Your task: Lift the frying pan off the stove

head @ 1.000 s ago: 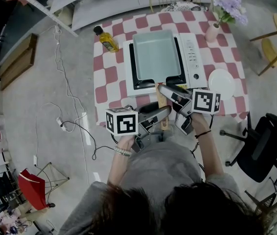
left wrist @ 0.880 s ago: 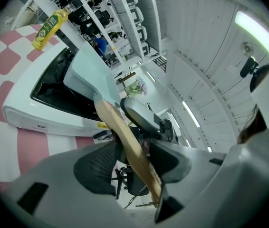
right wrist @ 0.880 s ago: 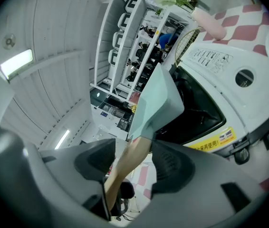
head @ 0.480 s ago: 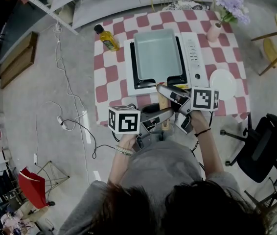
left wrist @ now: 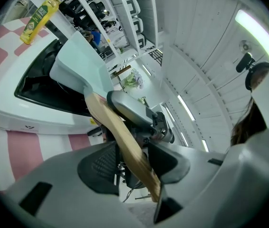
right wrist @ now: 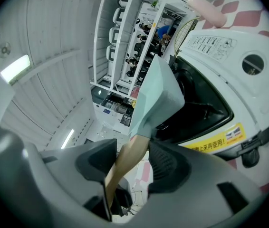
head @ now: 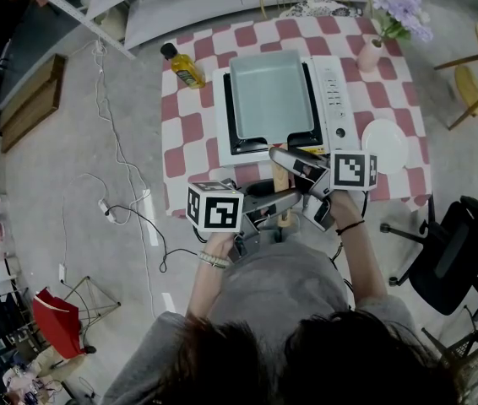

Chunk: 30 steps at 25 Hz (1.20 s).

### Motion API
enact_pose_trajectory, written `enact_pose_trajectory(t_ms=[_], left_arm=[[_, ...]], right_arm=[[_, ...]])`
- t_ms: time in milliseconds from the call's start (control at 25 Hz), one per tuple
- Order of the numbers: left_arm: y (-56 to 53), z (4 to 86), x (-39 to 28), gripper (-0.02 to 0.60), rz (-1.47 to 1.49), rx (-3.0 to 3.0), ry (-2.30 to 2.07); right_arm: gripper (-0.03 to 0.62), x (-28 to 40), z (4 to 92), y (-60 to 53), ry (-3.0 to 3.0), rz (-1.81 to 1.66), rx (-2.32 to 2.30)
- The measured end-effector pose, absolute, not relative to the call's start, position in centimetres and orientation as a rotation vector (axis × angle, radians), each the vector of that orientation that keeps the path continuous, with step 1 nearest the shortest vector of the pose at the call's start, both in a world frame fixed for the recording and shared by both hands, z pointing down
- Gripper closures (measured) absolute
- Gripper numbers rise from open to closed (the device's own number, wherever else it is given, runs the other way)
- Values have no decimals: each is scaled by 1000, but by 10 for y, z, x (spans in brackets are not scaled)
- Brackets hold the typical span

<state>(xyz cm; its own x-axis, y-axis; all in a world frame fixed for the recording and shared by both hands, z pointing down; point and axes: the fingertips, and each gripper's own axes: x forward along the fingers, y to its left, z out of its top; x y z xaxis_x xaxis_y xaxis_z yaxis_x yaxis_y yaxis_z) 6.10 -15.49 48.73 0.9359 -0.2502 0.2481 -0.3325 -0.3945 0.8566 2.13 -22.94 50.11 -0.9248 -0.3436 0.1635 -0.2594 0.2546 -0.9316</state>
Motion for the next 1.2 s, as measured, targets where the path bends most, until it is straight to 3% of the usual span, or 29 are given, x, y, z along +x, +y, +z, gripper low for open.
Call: enact_pose_trajectory(t_ms=[1200], left_arm=[[-153,478,61,377,188,2156,-430]], right_arm=[[385,14,473,-232,2336,-1680,-473]])
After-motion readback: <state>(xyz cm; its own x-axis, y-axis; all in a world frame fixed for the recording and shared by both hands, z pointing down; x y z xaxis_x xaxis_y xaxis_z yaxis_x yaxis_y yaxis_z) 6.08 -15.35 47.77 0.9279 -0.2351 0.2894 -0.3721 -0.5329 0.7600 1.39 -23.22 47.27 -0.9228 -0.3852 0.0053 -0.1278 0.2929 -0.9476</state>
